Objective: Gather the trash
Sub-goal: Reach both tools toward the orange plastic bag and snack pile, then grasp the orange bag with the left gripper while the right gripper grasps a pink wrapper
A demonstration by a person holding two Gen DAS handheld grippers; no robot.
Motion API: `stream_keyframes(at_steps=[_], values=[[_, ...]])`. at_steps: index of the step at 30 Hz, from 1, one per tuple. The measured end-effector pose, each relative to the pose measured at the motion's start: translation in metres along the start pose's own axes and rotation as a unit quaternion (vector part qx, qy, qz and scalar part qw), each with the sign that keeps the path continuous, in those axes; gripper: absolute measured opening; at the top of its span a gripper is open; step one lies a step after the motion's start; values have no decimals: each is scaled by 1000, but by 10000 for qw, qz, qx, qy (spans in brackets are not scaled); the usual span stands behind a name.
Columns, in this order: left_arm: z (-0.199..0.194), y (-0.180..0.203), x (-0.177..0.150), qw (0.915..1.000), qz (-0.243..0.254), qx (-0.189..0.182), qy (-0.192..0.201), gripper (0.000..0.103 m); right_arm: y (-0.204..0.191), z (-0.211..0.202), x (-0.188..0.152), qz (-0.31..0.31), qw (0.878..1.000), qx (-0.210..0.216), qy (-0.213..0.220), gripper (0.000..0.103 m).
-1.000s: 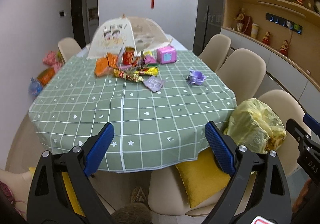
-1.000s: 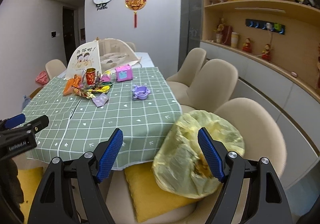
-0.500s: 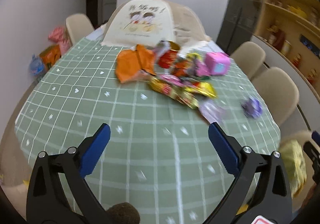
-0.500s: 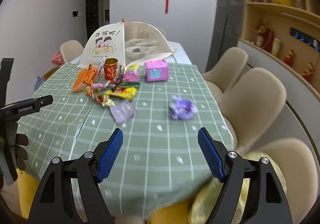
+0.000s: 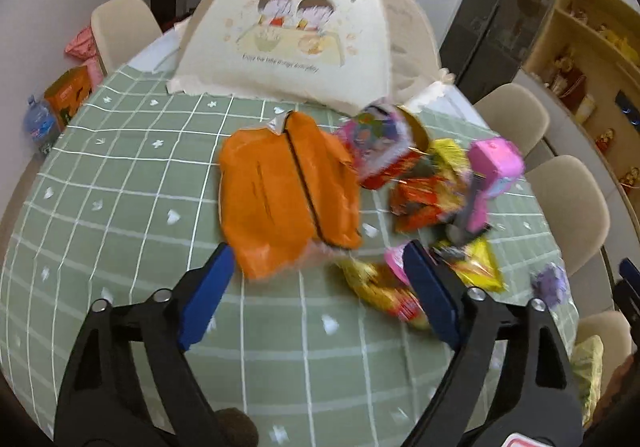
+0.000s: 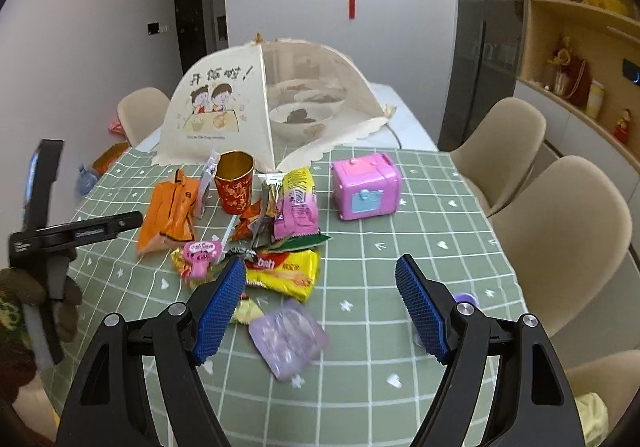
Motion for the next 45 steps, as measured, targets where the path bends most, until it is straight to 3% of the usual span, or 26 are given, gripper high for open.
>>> stream_keyframes(at_steps=[6,13,15,17,18,21,26,29,31,32,33,34,35,37,40,45], values=[[52,-63,40,9952,-918,-212,-264,77,-6,38,22,-147,9994,-93,-309,74],[104,-60,60,9933,-610,-501,-849,76,-11,74,46,-145,9984,21,-538,74],[110,-55,64,9931,-507,-588,-884,59,-18,81,57,-258,9983,34,-529,74],[111,-48,64,9920,-408,-733,-946,21,-31,87,69,-430,9977,128,-499,74],[110,-46,64,9912,-391,-821,-965,11,-36,90,74,-510,9973,171,-495,74],[95,-44,64,9910,-288,-999,-841,0,-60,102,91,-871,9948,213,-480,74],[57,-50,59,9923,-20,-1082,-603,0,-93,129,125,-1140,9913,482,-458,74],[47,-56,54,9931,92,-1013,-585,0,-111,156,143,-1175,9885,701,-641,73],[46,-60,51,9931,151,-1004,-589,2,-119,173,148,-1254,9872,624,-761,69],[46,-62,51,9936,169,-965,-554,9,-121,180,148,-1301,9862,595,-831,57],[46,-63,49,9939,200,-937,-537,23,-124,189,147,-1380,9838,559,-999,31],[48,-63,50,9940,219,-949,-498,29,-126,194,145,-1433,9813,559,-1155,17],[47,-62,54,9937,245,-1018,-411,38,-127,196,144,-1455,9795,605,-1255,14],[48,-56,62,9926,430,-1115,-204,44,-126,181,147,-1381,9814,761,-1099,13],[57,-47,83,9912,902,-970,50,50,-116,156,150,-1331,9853,632,-868,12],[94,-34,113,9854,1550,-702,-46,50,-89,124,139,-1000,9903,552,-787,12]])
Point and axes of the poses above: each gripper's, at about its wrist camera, not at the fingertips, and z roughly the way its jaws point, y to its right, x to its top, the point moved 9 cm from there along z, roughly the way its jaws point, and after that the axes turned 12 degrees about -y, right-handed, at the moved point
